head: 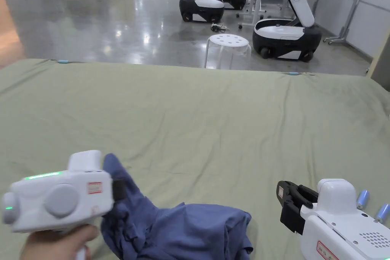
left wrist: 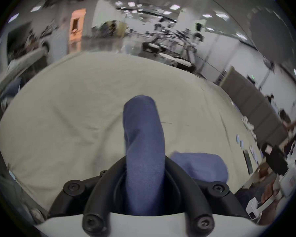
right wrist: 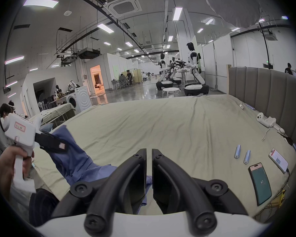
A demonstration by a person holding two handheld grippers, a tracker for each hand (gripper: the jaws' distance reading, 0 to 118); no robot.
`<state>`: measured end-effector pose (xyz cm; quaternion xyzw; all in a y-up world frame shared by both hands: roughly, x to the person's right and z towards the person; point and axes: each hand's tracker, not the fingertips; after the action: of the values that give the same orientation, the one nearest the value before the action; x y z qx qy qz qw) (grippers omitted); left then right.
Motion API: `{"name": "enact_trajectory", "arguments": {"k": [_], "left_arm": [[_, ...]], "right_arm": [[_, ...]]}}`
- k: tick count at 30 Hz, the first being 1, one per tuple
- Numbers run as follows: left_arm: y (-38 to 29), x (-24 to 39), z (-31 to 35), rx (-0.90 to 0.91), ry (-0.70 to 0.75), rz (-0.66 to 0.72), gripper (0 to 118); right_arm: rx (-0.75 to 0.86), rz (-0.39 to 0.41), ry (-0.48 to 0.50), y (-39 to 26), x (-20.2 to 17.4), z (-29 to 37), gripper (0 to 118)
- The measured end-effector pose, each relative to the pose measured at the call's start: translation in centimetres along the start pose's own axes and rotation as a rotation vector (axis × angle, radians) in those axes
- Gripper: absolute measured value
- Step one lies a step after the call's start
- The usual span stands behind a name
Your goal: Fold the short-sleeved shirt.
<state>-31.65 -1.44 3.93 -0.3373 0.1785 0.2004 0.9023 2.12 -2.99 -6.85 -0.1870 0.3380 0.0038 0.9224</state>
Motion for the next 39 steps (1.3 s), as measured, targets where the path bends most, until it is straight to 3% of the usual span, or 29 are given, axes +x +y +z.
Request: {"name": "enact_trajectory", "arguments": {"k": [3, 7, 10, 11, 14, 16, 17, 21, 23, 24, 26, 27, 29, 36, 39], "left_arm": [[-2.1, 7.0, -3.0, -0.030, -0.044, -0.117, 14], [-8.1, 15.3, -8.7, -0.099, 0.058, -0.430, 15], [-11.1, 16.2, -11.5, -0.123, 0.153, -0.517, 22], [-11.4, 15.9, -11.7, -0.128, 0.126, -0.527, 26], [-9.7, 14.8, -9.9, -0.123, 0.063, -0.461, 50], [-7.5, 12.9, -8.3, -0.202, -0.061, -0.288, 79], [-6.3, 12.0, -6.9, -0.178, -0.161, -0.184, 84], [-3.7, 6.8, -2.8, -0.018, -0.514, 0.103, 84], [-3.5, 5.2, -3.5, -0.017, -0.523, 0.213, 81], [-3.9, 4.4, -4.4, -0.018, -0.485, 0.245, 69], [-5.4, 4.0, -6.7, -0.076, -0.455, 0.290, 17], [-6.2, 3.6, -8.1, -0.131, -0.506, 0.325, 11], [-8.6, 4.5, -10.8, -0.255, -0.557, 0.407, 11], [-10.3, 7.3, -12.5, -0.258, -0.612, 0.368, 11], [-8.9, 6.3, -9.5, -0.205, -0.593, 0.269, 11]], "right_arm": [[0.004, -0.011, -0.005, -0.2, 0.6, 0.5, 8], [0.006, -0.034, -0.015, -0.7, 1.6, 1.1, 8], [0.012, -0.056, -0.014, -1.2, 2.2, 1.7, 8], [0.013, -0.060, -0.015, -1.2, 2.3, 1.8, 8], [0.017, -0.066, -0.015, -1.2, 2.8, 2.0, 8], [0.018, -0.076, -0.011, -1.2, 3.1, 1.8, 8], [0.017, -0.080, -0.008, -1.2, 3.1, 1.8, 8], [0.014, -0.100, -0.002, -1.5, 3.2, 1.5, 8], [0.008, -0.110, -0.002, -1.8, 3.3, 1.3, 8], [0.003, -0.111, -0.003, -2.0, 3.2, 1.1, 8], [-0.007, -0.111, -0.003, -2.1, 3.2, 1.1, 8], [-0.009, -0.110, -0.004, -2.1, 3.2, 1.1, 8], [-0.015, -0.106, -0.007, -2.2, 3.2, 1.2, 8], [-0.034, -0.098, -0.011, -1.9, 2.9, 0.9, 8], [-0.106, -0.111, 0.104, -1.9, 2.2, -0.3, 8]]}}
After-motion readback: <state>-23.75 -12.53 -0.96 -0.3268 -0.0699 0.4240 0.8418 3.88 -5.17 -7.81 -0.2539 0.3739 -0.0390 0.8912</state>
